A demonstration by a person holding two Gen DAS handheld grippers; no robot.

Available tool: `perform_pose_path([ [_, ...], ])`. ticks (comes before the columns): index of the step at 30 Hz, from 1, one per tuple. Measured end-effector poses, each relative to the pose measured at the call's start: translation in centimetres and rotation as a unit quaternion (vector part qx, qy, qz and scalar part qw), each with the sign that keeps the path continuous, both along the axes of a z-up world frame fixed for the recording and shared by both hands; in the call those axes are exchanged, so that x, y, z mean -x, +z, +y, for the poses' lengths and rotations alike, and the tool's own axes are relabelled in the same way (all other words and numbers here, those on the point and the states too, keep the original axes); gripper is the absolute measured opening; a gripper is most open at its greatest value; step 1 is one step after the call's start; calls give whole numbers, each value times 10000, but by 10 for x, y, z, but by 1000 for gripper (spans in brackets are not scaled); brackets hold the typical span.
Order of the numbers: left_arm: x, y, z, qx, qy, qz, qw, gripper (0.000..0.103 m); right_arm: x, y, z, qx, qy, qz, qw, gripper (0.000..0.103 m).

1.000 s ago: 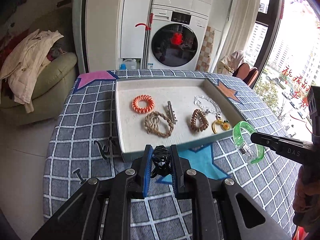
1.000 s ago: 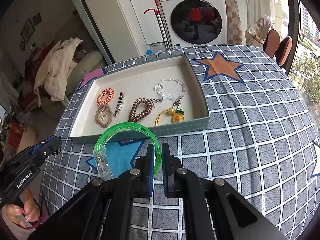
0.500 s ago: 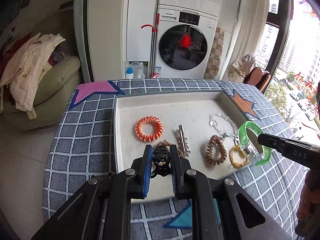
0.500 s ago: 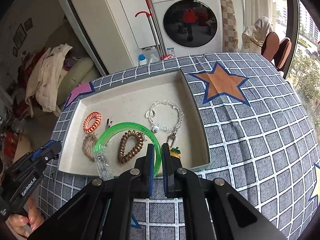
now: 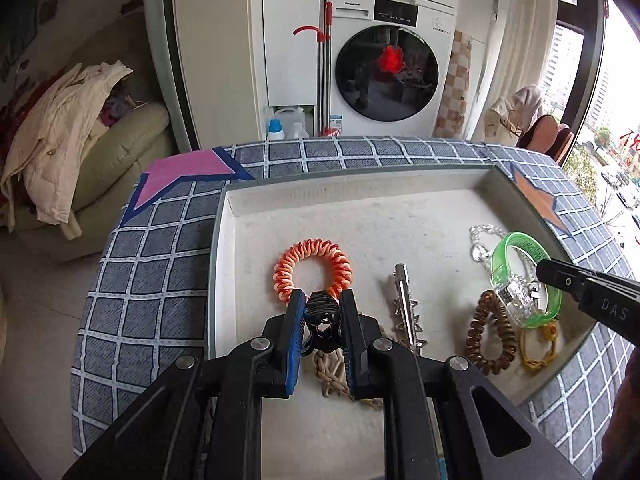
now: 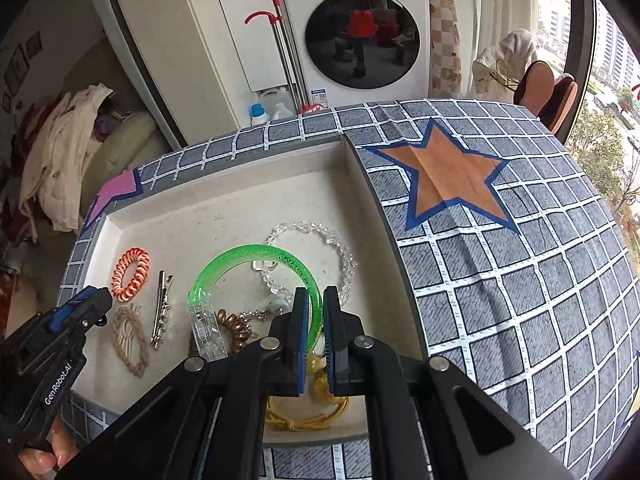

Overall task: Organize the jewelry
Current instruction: 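Carry both held items into the tray and open both tools to release them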

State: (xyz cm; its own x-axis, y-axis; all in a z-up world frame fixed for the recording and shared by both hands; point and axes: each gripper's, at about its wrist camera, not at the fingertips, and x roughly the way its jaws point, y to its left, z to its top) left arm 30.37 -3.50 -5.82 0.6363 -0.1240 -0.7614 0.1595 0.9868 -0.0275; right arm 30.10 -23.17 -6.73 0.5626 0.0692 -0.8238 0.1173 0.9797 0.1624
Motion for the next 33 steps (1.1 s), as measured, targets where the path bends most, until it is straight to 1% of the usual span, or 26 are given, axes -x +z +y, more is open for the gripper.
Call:
perform_pose_path([
  [5, -3, -12, 2, -59, 6, 56, 10000, 37, -5, -10, 1, -27, 24, 112, 9999, 8],
  [8, -4, -13, 2, -72, 55, 59, 9999, 37, -5, -12, 3, 1, 31, 115, 9999, 8],
  [12, -4, -14, -3, -209, 37, 37, 9998, 37, -5, -12, 6, 110, 107, 128, 9998, 9],
  [14, -3, -14, -5, -265, 13, 16, 9996, 37, -4, -11, 6, 39, 131, 145, 9998, 12],
  [15, -3, -14, -6, -283, 1, 15, 9996, 37, -2, -10, 6, -17, 138, 146, 9998, 22],
  [16, -2, -14, -7, -300, -9, 12, 9995, 37, -1, -9, 8, -46, 135, 120, 9998, 36],
  [18, 0, -13, -8, -353, -42, -19, 9994, 37, 4, -5, 8, -44, 121, 16, 9999, 48],
  [23, 5, -11, -12, -445, -87, -47, 9990, 37, 11, 1, 12, -53, 221, -56, 9997, 48],
  [28, 6, -9, -12, -476, -22, -36, 9989, 37, 18, 6, 16, -24, 288, -103, 9995, 48],
  [31, 7, -5, -12, -525, 17, -96, 9986, 38, 20, 7, 16, -43, 306, -116, 9995, 48],
  [32, 8, -4, -12, -547, 21, -112, 9984, 42, 21, 8, 16, -51, 311, -124, 9994, 48],
  [33, 8, -3, -13, -561, 19, -126, 9983, 64, 22, 9, 16, -56, 313, -132, 9994, 48],
])
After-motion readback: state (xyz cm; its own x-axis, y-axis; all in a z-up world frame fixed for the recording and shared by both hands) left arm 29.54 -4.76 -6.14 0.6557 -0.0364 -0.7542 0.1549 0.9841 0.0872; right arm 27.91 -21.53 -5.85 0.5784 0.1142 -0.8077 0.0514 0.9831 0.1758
